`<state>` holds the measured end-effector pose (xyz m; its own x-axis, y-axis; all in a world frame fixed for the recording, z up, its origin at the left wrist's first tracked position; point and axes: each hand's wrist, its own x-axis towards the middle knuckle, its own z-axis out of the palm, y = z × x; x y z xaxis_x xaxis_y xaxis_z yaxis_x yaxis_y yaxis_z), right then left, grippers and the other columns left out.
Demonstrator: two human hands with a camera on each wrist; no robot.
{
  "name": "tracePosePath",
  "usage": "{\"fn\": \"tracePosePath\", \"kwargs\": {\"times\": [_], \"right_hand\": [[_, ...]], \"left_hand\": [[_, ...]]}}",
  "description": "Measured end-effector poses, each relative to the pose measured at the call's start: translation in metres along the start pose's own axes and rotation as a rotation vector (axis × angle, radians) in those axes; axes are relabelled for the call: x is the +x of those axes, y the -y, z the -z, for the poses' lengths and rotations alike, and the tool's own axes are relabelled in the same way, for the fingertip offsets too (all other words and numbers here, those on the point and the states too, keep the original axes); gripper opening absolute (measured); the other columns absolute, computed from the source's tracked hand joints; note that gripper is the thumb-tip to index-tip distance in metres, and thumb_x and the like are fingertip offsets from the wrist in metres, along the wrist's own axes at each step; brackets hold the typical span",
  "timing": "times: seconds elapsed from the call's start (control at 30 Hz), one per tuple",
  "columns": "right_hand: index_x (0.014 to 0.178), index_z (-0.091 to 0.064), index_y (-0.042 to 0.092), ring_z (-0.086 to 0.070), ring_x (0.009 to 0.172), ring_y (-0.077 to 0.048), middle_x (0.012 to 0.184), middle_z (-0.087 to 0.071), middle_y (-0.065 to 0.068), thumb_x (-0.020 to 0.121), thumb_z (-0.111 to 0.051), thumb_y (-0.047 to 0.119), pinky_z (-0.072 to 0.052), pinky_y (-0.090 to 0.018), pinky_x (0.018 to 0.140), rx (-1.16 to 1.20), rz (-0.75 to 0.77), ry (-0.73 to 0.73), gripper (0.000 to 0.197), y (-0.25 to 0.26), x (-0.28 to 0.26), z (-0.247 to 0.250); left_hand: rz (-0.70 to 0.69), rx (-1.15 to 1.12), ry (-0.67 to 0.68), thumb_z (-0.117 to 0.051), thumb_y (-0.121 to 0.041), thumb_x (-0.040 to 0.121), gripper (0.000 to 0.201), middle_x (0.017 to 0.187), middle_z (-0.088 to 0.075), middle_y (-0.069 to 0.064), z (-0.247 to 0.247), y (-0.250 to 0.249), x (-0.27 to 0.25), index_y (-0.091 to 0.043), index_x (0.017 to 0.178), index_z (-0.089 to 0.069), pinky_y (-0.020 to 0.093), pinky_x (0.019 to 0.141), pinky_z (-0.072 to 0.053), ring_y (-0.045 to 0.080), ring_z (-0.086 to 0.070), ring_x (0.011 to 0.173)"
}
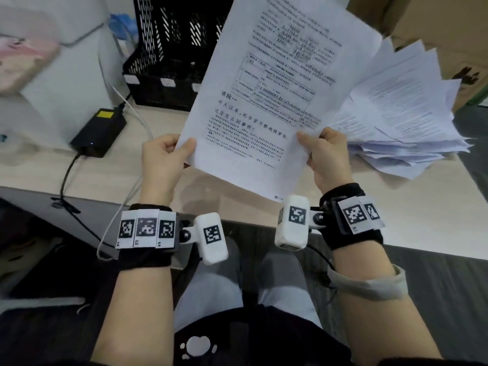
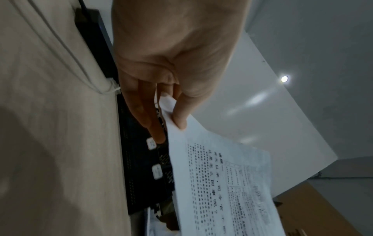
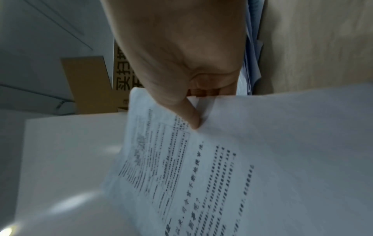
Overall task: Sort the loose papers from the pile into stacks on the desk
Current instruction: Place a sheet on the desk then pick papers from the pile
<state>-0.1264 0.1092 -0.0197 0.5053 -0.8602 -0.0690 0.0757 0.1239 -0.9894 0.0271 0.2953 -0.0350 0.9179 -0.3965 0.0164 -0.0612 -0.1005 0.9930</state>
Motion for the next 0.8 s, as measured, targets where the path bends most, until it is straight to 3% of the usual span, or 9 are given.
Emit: {"fn": "tracePosePath", "kwargs": {"times": [0.1,0.17,0.23,0.3,0.37,0.47,0.53,0.67,0.8], "right_hand": [[0.101,-0.063,0.002,-0.062,0.074,-0.015,0.088,-0.066,-0.004,0.091,-0.052,-0.003,-0.055,-0.027,0.064,-0.059,-0.047,0.035,0.016,-0.013,0.001,-0.023],[0.103,-0.064,0.003,-0.064,0.077,-0.014,0.089,-0.067,-0.001,0.091,-0.050,-0.004,-0.056,-0.023,0.062,-0.092,-0.070,0.073,0.020,-0.021,0.000,-0.040],[0.104,-0.065,0.000,-0.065,0.078,-0.017,0.091,-0.069,-0.004,0.091,-0.050,-0.004,-0.057,-0.021,0.062,-0.137,-0.100,0.112,0.020,-0.032,-0.001,-0.058],[0.104,-0.065,-0.003,-0.066,0.081,-0.021,0.098,-0.070,-0.012,0.091,-0.052,-0.003,-0.057,-0.020,0.060,-0.182,-0.128,0.135,0.019,-0.042,-0.003,-0.075],[0.099,-0.066,-0.002,-0.066,0.081,-0.022,0.101,-0.069,-0.017,0.089,-0.056,-0.003,-0.056,-0.019,0.058,-0.213,-0.139,0.156,0.014,-0.051,-0.004,-0.091],[0.084,-0.065,0.004,-0.066,0.075,-0.022,0.095,-0.069,-0.017,0.086,-0.062,-0.003,-0.058,-0.023,0.060,-0.251,-0.139,0.190,0.007,-0.060,-0.005,-0.113],[0.084,-0.066,0.003,-0.067,0.075,-0.024,0.093,-0.069,-0.018,0.083,-0.065,-0.002,-0.059,-0.026,0.064,-0.289,-0.143,0.192,0.005,-0.066,-0.003,-0.127],[0.074,-0.064,0.010,-0.065,0.066,-0.027,0.085,-0.070,-0.017,0.082,-0.069,0.002,-0.059,-0.040,0.067,-0.416,-0.197,0.204,0.012,-0.077,0.003,-0.146],[0.073,-0.059,0.010,-0.060,0.050,-0.019,0.084,-0.067,-0.016,0.083,-0.068,0.002,-0.056,-0.027,0.048,-0.456,-0.242,0.222,0.016,-0.080,0.005,-0.160]], "left_hand": [[0.018,0.112,-0.071,-0.065,-0.014,0.086,0.007,0.090,-0.068,0.010,0.029,0.011,0.005,-0.014,0.093,-0.065,0.042,0.085,-0.055,0.029,-0.066,0.090],[0.057,0.217,-0.138,-0.069,-0.022,0.081,0.012,0.090,-0.070,0.014,0.050,0.021,0.008,-0.013,0.088,-0.068,0.051,0.088,-0.054,0.036,-0.067,0.093],[0.088,0.296,-0.187,-0.068,-0.030,0.076,0.024,0.088,-0.071,0.015,0.068,0.029,0.009,-0.009,0.088,-0.071,0.047,0.085,-0.054,0.035,-0.067,0.090],[0.094,0.398,-0.232,-0.065,-0.024,0.081,0.018,0.081,-0.065,0.012,0.083,0.034,0.009,-0.008,0.086,-0.069,0.033,0.076,-0.048,0.032,-0.062,0.083],[0.094,0.483,-0.294,-0.061,-0.018,0.084,0.005,0.079,-0.058,0.009,0.096,0.035,0.008,-0.014,0.081,-0.064,0.026,0.068,-0.035,0.026,-0.052,0.078],[0.122,0.547,-0.379,-0.062,-0.019,0.082,0.012,0.084,-0.064,0.017,0.115,0.039,0.009,-0.010,0.085,-0.069,0.031,0.071,-0.041,0.033,-0.057,0.082],[0.137,0.559,-0.417,-0.063,-0.020,0.081,0.021,0.092,-0.069,0.020,0.125,0.041,0.010,-0.004,0.093,-0.072,0.035,0.076,-0.046,0.037,-0.061,0.090],[0.144,0.592,-0.442,-0.064,-0.017,0.080,0.022,0.095,-0.069,0.022,0.137,0.043,0.015,-0.002,0.095,-0.071,0.036,0.078,-0.045,0.038,-0.060,0.094],[0.183,0.588,-0.461,-0.064,-0.016,0.082,0.025,0.106,-0.069,0.018,0.142,0.047,0.016,-0.005,0.105,-0.070,0.035,0.083,-0.045,0.035,-0.059,0.103]]}}
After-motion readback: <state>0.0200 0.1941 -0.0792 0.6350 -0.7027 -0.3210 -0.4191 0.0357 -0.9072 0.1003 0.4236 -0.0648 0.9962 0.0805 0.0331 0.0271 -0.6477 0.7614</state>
